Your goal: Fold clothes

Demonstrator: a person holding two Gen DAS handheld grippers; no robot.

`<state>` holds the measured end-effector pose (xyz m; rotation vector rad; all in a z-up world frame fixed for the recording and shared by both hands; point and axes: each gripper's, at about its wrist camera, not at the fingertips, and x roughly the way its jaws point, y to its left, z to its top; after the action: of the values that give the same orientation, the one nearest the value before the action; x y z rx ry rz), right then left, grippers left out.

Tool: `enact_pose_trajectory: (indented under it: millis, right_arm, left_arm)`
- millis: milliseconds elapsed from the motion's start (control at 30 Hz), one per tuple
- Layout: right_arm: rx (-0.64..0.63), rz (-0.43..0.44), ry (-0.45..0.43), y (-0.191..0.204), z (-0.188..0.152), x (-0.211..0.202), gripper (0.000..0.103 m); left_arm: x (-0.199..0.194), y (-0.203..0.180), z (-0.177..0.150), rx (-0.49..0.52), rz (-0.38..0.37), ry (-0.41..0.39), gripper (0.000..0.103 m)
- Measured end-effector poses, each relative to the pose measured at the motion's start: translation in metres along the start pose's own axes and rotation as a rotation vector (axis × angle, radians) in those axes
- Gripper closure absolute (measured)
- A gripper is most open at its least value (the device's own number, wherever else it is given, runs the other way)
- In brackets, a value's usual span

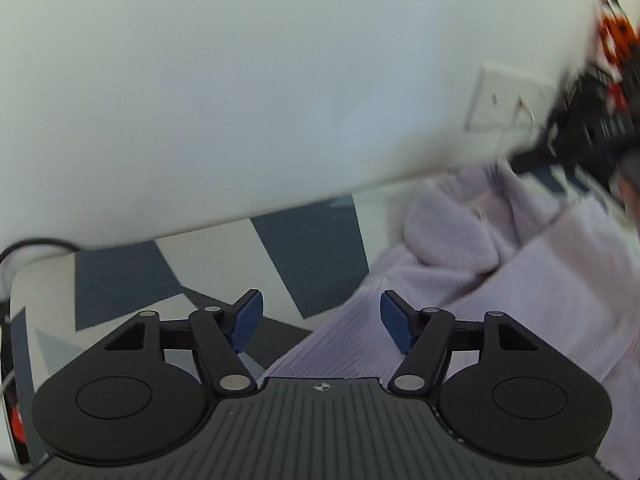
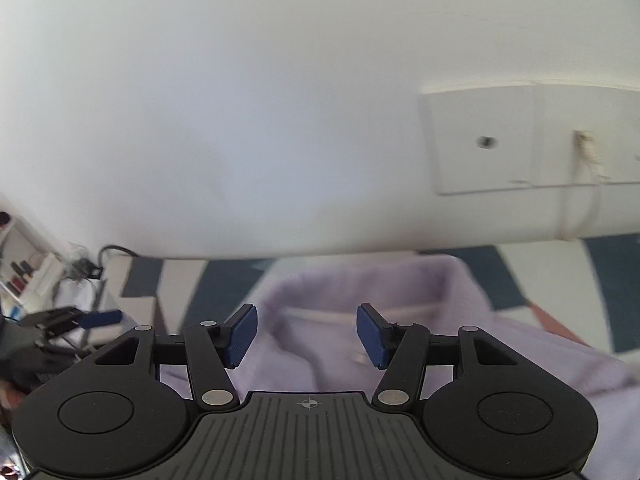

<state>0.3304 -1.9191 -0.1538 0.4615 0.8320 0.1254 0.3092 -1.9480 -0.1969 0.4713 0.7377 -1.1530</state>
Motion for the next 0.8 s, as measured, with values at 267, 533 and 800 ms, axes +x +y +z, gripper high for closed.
enact_pose_trajectory:
  millis: [267, 533, 800]
  right_arm:
    - [-0.023, -0.017, 0.149, 0.028, 0.013, 0.081, 0.059]
    - [-0.08, -0.009, 0.046, 0.026, 0.026, 0.084, 0.095]
    - [-0.095, -0.071, 0.02, 0.026, 0.007, 0.117, 0.095]
  left_arm:
    - [0.025, -0.015, -0.009, 0.138, -0.097, 0.043, 0.08]
    - [0.004, 0.019, -0.025, -0.059, -0.06, -0.041, 0.097]
    - [0.027, 0.016, -0.031, -0.059, -0.001, 0.012, 0.093]
